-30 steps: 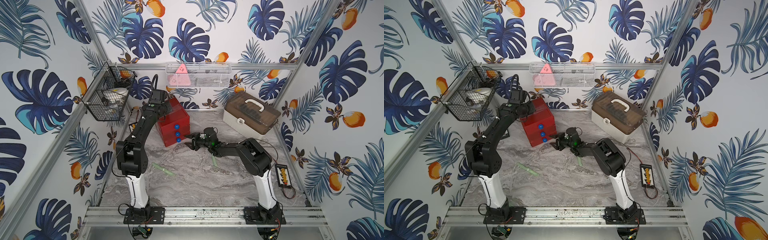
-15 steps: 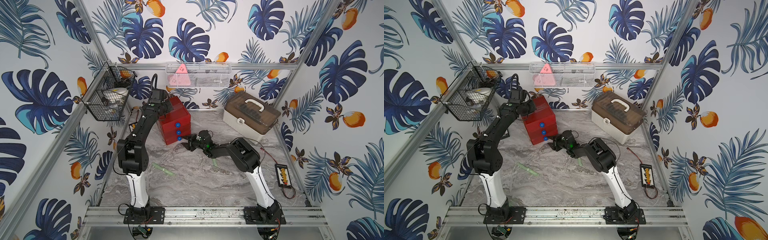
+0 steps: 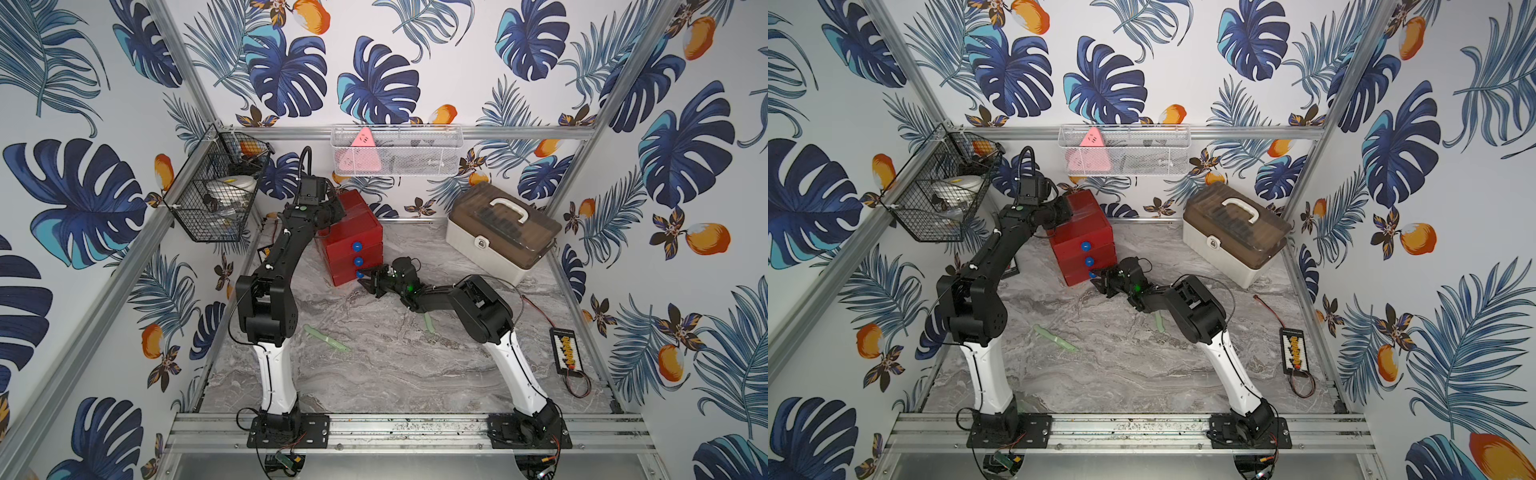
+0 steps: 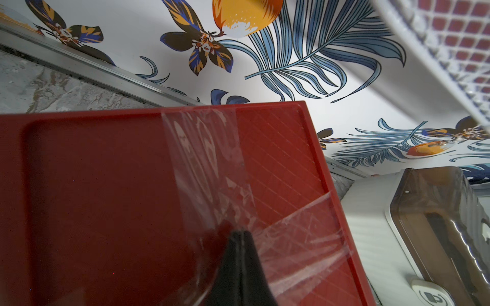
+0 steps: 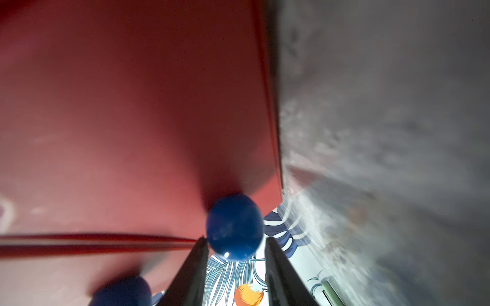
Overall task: Place the fruit knives into the drawer by color
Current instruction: Open the drawer in the storage box.
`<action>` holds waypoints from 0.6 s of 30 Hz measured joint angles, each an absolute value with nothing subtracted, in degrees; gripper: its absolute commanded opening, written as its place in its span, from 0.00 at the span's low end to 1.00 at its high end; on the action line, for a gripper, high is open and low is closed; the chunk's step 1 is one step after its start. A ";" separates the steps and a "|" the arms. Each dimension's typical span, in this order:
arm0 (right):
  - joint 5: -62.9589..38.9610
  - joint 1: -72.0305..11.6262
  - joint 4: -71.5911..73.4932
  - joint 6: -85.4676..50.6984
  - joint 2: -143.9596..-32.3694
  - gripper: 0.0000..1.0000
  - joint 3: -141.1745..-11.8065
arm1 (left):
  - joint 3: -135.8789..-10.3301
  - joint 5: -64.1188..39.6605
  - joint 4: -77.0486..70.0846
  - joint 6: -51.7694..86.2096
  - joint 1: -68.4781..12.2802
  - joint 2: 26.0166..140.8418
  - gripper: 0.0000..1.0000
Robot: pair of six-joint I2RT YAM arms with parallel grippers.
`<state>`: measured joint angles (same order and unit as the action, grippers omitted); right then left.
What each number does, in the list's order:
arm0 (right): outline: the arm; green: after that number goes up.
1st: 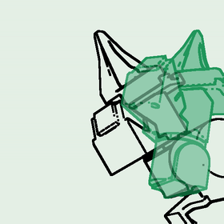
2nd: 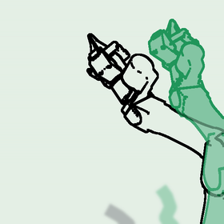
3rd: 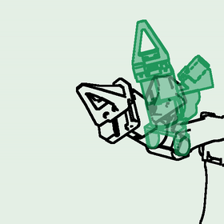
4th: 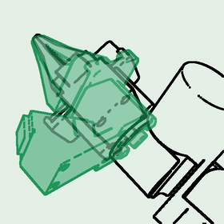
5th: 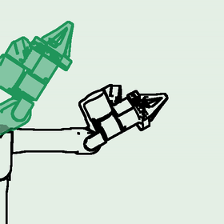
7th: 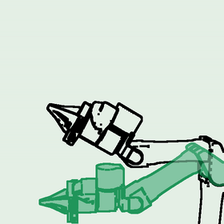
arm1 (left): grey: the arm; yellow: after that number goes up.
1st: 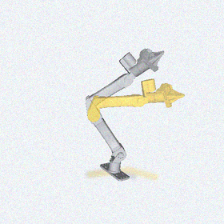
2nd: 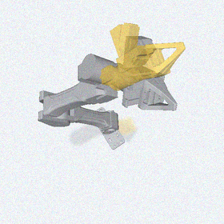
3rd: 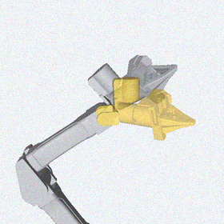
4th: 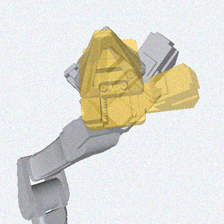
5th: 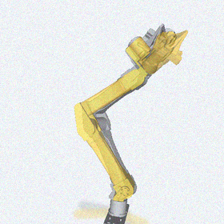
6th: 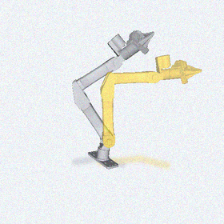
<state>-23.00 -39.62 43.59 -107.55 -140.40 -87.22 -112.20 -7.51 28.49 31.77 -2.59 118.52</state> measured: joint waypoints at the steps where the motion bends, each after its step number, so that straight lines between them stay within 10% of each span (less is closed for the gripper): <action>1: -23.05 -39.62 43.55 -107.55 -140.55 0.30 -87.53 | -112.20 -7.55 28.18 31.77 -2.57 118.61 0.00; 10: -23.03 -39.55 41.69 -106.28 -139.74 0.18 -87.44 | -113.03 -10.13 27.73 33.01 -1.65 119.44 0.00; 18: -23.00 -38.96 40.49 -104.25 -137.27 0.37 -84.71 | -113.56 -11.57 28.12 33.58 -1.19 119.74 0.00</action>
<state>-23.00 -38.96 40.49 -104.25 -137.27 -84.71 -113.56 -11.57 28.12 33.58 -1.19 119.74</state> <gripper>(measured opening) 0.376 0.060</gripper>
